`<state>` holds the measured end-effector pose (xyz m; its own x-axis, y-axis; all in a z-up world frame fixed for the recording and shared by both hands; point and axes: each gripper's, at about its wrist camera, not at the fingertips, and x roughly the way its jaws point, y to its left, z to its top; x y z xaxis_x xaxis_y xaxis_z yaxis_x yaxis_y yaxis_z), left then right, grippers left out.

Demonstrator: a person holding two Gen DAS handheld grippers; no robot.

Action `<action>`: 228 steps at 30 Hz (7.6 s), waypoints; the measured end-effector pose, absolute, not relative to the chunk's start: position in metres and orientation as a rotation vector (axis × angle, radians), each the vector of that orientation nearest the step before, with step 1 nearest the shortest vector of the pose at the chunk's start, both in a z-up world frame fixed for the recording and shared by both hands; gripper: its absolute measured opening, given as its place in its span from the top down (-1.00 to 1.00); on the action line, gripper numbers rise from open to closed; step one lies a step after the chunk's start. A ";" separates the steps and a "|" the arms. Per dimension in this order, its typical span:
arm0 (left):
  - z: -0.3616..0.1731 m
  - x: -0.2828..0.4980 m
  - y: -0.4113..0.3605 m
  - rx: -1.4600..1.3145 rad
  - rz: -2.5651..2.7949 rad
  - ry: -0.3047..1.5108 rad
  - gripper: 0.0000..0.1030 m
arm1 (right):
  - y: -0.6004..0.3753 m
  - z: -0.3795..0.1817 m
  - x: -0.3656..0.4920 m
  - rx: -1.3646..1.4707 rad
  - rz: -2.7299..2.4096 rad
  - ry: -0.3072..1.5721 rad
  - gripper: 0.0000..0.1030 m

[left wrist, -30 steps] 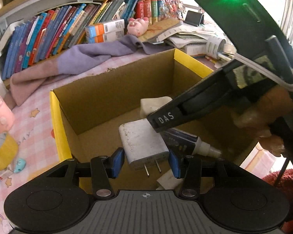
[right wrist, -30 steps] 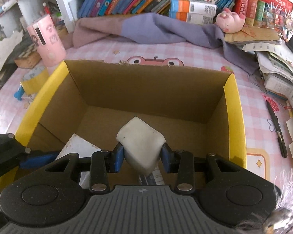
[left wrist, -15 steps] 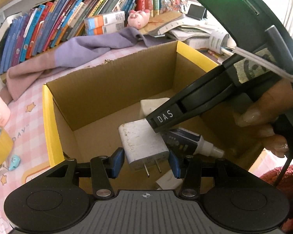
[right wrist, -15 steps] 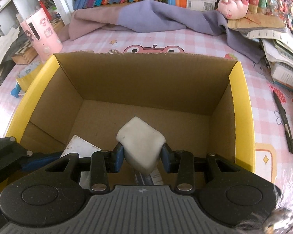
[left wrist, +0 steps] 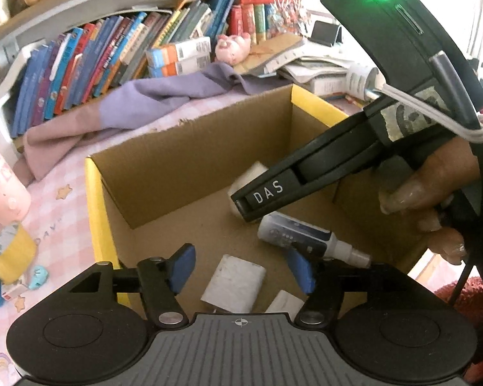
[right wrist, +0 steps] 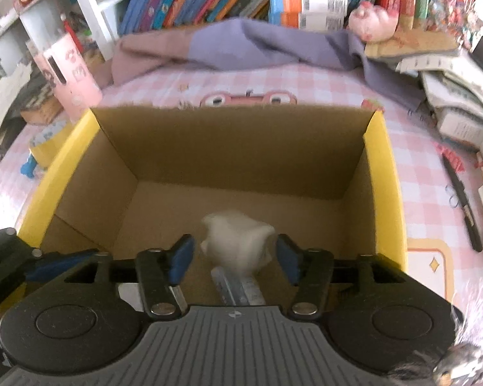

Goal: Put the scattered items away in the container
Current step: 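Lower into the box and open the right gripper while the left releases the charger, then withdraw both open grippers up out of the yellow box, then move both grippers toward the blue bag and fish-shaped item on the table, then close the left gripper on the blue bag while the right grips the light-blue fish item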

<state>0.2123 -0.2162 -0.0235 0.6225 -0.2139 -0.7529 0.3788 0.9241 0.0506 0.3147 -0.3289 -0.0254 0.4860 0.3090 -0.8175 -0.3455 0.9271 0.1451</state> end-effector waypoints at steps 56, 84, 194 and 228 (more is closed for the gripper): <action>0.023 0.065 -0.106 0.132 -0.420 0.556 -0.86 | -0.287 0.037 0.099 0.012 0.048 0.600 -0.49; 0.000 0.012 -0.017 0.092 -0.349 0.696 -0.87 | -0.183 0.002 0.029 0.011 0.125 0.760 -0.56; -0.052 0.261 0.126 -0.099 -0.049 0.819 -0.57 | -0.029 -0.056 0.309 -0.097 0.350 0.928 -0.24; -0.061 0.274 0.137 -0.208 -0.070 0.851 0.45 | -0.012 -0.063 0.321 -0.168 0.433 0.898 0.24</action>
